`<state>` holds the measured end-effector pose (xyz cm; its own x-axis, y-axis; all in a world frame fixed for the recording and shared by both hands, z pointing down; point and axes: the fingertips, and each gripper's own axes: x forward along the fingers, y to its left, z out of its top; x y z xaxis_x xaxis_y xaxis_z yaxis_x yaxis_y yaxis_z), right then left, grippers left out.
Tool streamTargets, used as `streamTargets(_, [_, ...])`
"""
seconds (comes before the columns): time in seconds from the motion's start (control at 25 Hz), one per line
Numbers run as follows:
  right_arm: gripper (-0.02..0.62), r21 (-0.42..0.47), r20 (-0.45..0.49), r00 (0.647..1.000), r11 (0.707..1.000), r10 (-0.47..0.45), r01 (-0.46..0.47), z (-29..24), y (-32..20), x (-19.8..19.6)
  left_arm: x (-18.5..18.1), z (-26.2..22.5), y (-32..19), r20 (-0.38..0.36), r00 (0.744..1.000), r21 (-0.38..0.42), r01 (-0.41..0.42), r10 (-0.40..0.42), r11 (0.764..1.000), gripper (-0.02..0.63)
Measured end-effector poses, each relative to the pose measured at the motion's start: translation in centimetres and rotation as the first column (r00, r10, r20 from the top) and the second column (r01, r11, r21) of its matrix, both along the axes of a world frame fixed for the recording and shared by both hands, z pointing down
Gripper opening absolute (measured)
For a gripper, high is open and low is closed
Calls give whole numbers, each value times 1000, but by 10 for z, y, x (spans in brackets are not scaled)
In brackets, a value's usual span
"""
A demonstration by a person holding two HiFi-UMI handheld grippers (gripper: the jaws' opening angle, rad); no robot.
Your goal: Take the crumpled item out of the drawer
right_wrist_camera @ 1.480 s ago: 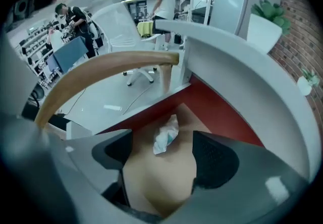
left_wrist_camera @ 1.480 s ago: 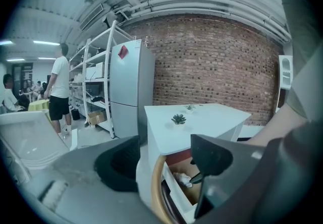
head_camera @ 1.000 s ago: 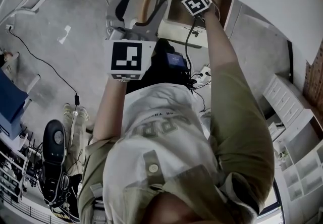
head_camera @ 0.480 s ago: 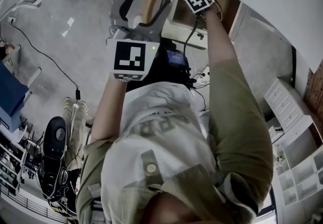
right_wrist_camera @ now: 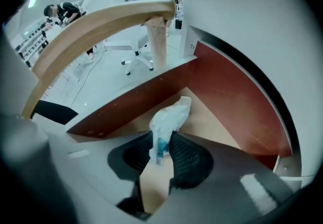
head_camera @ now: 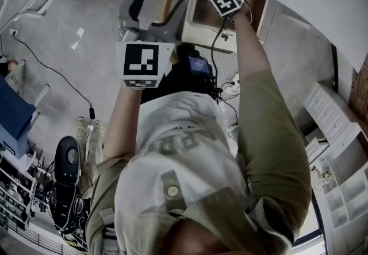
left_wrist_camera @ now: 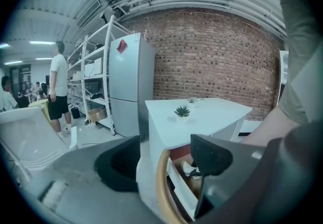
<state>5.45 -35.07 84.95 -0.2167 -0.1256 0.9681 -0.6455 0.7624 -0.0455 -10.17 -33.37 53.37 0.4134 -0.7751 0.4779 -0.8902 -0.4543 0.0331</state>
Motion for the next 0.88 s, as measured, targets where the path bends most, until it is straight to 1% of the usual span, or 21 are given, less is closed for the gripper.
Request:
streamTargets(0.2, [98,43,57,998,998,40,-43,-29,-1,6,2,-10,4,-7,1000,-3,-7,7,1000,327])
streamTargets(0.32, [98,55,76,992,993,100,-104,-55,6,15,3,-20,7,-8,1000,-1,-15,15,1000,327])
streamTargets(0.44, [98,74,110,979,981,169,-178,-82,11,24,10,-35,8,-12,999,9,-35,35,999,327])
streamTargets(0.56, [98,108,148,967,968,209,-226,-114,19,31,19,-52,12,-21,998,21,-58,58,998,327])
streamTargets(0.72, [98,176,209,941,936,265,-303,-166,25,41,33,-70,15,-35,995,38,-93,94,995,327])
streamTargets(0.88, [98,256,295,905,887,308,-385,-223,27,49,46,-85,13,-35,991,58,-129,131,990,327])
